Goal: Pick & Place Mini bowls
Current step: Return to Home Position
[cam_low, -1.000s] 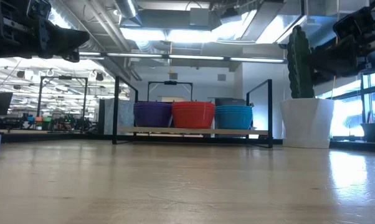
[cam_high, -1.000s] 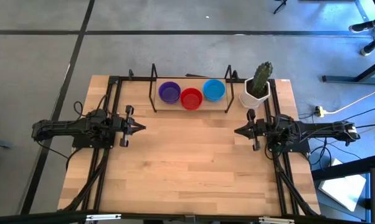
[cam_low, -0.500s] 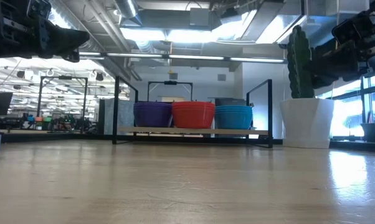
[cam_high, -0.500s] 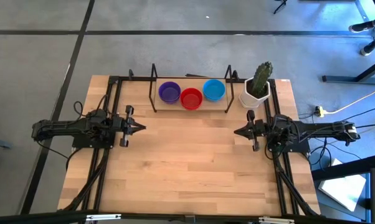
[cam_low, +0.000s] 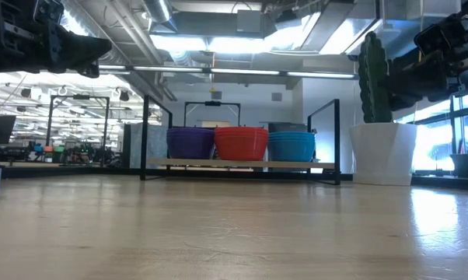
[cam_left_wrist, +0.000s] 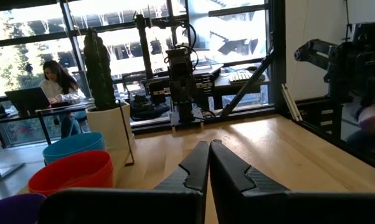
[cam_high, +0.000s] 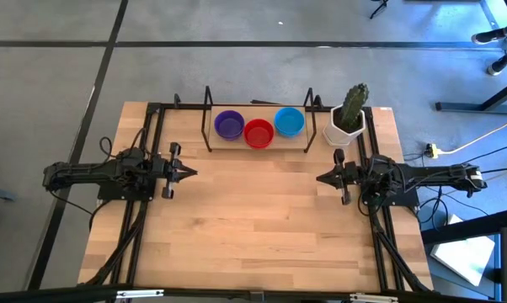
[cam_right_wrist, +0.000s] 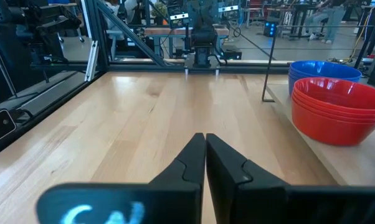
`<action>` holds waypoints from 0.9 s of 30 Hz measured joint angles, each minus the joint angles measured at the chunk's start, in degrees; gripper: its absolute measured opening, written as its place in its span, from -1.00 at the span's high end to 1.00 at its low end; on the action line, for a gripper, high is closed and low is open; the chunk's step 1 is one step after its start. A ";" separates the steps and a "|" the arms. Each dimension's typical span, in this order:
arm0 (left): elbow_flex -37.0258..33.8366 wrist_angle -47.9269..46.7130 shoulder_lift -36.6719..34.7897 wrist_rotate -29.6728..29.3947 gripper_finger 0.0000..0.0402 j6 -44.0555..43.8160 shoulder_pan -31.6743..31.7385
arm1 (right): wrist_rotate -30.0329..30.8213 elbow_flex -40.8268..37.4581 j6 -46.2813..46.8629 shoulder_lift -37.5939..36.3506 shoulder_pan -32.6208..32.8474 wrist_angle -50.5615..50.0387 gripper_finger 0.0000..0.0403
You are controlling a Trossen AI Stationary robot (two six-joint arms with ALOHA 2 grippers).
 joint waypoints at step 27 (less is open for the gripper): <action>0.00 0.00 0.00 -0.01 0.97 0.02 0.00 | 0.01 0.00 0.00 0.00 -0.01 0.00 0.92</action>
